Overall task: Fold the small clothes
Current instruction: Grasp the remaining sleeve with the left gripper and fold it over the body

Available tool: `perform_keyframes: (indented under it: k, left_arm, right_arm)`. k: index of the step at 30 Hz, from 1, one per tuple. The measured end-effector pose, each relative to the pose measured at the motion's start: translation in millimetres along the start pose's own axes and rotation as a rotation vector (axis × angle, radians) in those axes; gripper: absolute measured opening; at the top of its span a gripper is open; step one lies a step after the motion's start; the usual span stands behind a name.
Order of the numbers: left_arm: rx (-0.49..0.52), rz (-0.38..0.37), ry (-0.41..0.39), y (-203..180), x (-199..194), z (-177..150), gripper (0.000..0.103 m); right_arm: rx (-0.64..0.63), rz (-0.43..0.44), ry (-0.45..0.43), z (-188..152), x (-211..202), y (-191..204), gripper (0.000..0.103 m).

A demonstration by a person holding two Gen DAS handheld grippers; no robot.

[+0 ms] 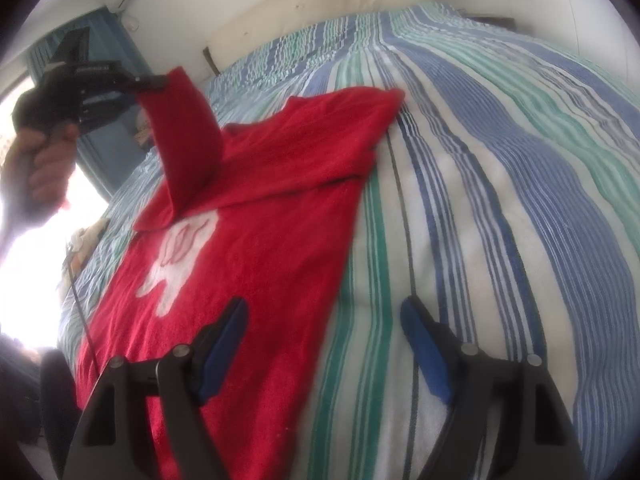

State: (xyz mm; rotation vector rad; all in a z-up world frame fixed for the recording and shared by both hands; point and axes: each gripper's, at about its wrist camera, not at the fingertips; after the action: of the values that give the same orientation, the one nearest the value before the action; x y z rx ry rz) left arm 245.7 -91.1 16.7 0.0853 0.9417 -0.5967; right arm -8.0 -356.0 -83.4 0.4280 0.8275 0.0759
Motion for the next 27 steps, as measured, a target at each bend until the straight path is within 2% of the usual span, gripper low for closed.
perform_keyframes:
  k: [2,5,9,11,13,15,17,19,20,21,22,23,26,27]
  left_arm:
    - [-0.010,0.042,-0.039,8.2,-8.5,-10.0,0.077]
    - [-0.076,0.133,-0.026,47.2,-14.4,-22.1,0.077]
    - [-0.155,0.363,0.056,112.2,1.0,-55.3,0.078]
    - [-0.183,0.426,0.125,143.1,20.3,-80.5,0.078]
    - [-0.194,0.449,0.196,165.0,39.2,-105.2,0.073]
    - [-0.212,0.460,0.171,175.1,35.4,-118.1,0.053]
    - [-0.262,0.404,0.135,177.7,20.7,-118.7,0.053]
    - [-0.297,0.305,0.083,175.0,7.7,-114.6,0.067]
    - [-0.301,0.267,0.063,171.8,3.9,-113.1,0.080]
    - [-0.291,0.252,0.049,166.2,2.4,-112.9,0.086]
    - [-0.263,0.262,0.044,160.1,4.2,-113.0,0.086]
    - [-0.222,0.301,0.054,153.2,10.0,-113.1,0.086]
    - [-0.107,0.522,0.106,145.1,37.6,-120.2,0.088]
    - [-0.108,0.545,0.094,145.5,41.4,-124.2,0.093]
  right_arm:
    - [0.007,0.007,0.002,0.3,-0.8,-1.2,0.078]
    - [0.016,0.016,0.005,0.7,-1.5,-2.6,0.078]
    - [0.017,0.011,0.013,2.5,0.0,-1.9,0.078]
    - [0.022,0.015,0.012,4.2,-1.9,-2.1,0.078]
    - [0.024,0.021,0.000,5.1,-6.2,-2.1,0.078]
    - [0.019,0.007,-0.006,5.0,-8.1,-4.0,0.078]
    - [0.029,-0.009,-0.014,4.5,-9.9,-8.2,0.078]
    - [0.042,-0.008,-0.026,5.2,-13.2,-11.5,0.078]
    - [0.040,-0.014,-0.035,5.9,-14.9,-11.9,0.078]
    - [0.036,-0.020,-0.045,6.7,-16.1,-11.8,0.078]
    - [0.032,-0.022,-0.053,8.1,-17.0,-11.5,0.078]
    - [0.031,-0.021,-0.060,10.0,-17.5,-11.3,0.078]
    - [0.033,-0.029,-0.065,11.5,-15.8,-13.2,0.078]
    - [0.035,-0.034,-0.061,11.5,-14.4,-14.5,0.078]
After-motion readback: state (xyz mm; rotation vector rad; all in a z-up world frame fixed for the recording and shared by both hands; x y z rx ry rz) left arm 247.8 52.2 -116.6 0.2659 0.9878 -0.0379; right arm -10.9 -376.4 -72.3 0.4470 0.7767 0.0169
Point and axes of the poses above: each gripper's, at about its wrist camera, not at the fingertips, and x roughly the way its jaws point, y to its left, z to its top, and after that the axes turned 3 degrees about x, right-handed
